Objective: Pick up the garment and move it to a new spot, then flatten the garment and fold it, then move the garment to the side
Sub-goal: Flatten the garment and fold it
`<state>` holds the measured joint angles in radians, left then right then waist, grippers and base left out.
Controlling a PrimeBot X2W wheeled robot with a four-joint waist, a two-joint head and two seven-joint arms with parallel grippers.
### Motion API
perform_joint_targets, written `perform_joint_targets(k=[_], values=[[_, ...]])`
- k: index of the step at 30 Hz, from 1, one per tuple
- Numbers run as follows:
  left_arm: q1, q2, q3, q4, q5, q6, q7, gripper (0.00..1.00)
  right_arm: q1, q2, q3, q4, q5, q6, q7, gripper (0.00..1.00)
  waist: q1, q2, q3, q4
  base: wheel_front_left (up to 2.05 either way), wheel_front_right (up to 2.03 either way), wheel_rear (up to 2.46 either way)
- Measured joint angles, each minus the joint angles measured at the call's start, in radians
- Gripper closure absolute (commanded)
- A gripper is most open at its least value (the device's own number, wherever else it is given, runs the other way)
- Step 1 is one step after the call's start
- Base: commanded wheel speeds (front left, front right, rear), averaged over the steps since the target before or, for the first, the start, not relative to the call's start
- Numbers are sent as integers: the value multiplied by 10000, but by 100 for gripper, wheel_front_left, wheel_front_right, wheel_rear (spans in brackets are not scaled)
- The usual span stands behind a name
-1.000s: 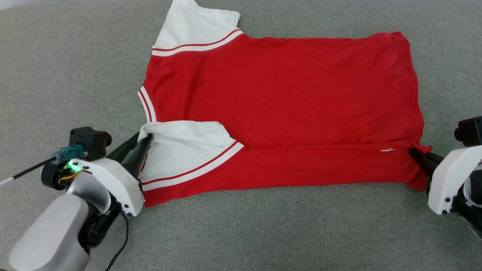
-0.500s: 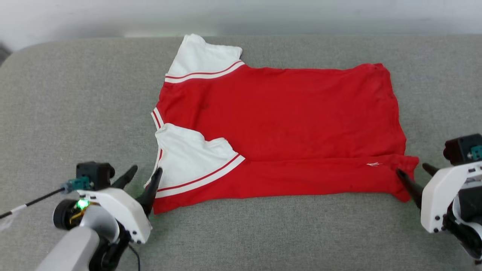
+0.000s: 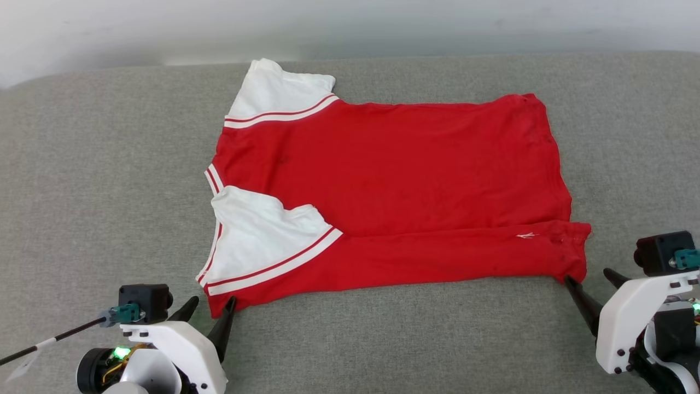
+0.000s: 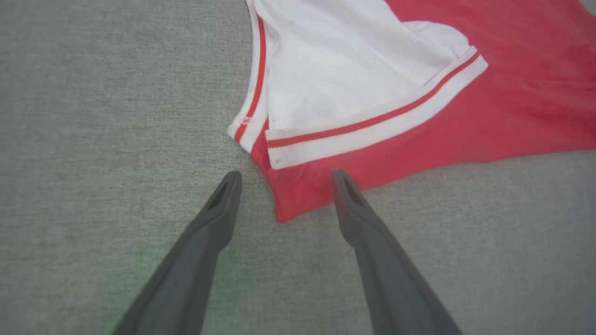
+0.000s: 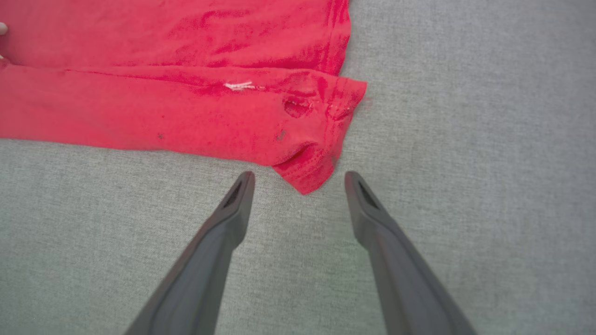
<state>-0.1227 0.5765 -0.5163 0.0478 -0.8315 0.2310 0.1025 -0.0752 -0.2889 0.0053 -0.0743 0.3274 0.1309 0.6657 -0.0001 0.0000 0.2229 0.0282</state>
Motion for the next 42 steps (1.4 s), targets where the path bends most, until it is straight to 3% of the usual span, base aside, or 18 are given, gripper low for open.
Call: perform_joint_targets(k=[10, 11, 13, 25, 34, 42], values=[[-31, 48, -100, 451, -104, 226, 474, 0, 39, 330, -188, -663, -213, 0, 100, 0, 1, 0, 404, -366, 0, 0, 0], [-63, 65, -140, 477, -105, 165, 550, 29, 38, 332, -205, -692, -215, 0, 100, 0, 1, 0, 429, -390, 0, 0, 0], [-99, 86, -188, 502, -105, 88, 614, 100, 36, 343, -219, -729, -244, 0, 98, 0, 0, 0, 454, -413, 0, 0, 0], [-85, -15, -274, -17, 2, -73, 173, 100, -14, 146, -602, -646, -493, 0, 213, 0, 0, 0, 73, -66, 0, 0, 0], [-57, 374, -236, -1415, 416, 228, 102, 100, -674, 407, -794, 708, -616, 0, 337, 0, 1, 0, 204, 382, 0, 0, 0], [-112, 326, -347, -1737, 533, 268, 102, 100, -1255, 291, -533, 1981, -832, 0, 249, 0, 0, 0, 644, 777, 0, 0, 0]])
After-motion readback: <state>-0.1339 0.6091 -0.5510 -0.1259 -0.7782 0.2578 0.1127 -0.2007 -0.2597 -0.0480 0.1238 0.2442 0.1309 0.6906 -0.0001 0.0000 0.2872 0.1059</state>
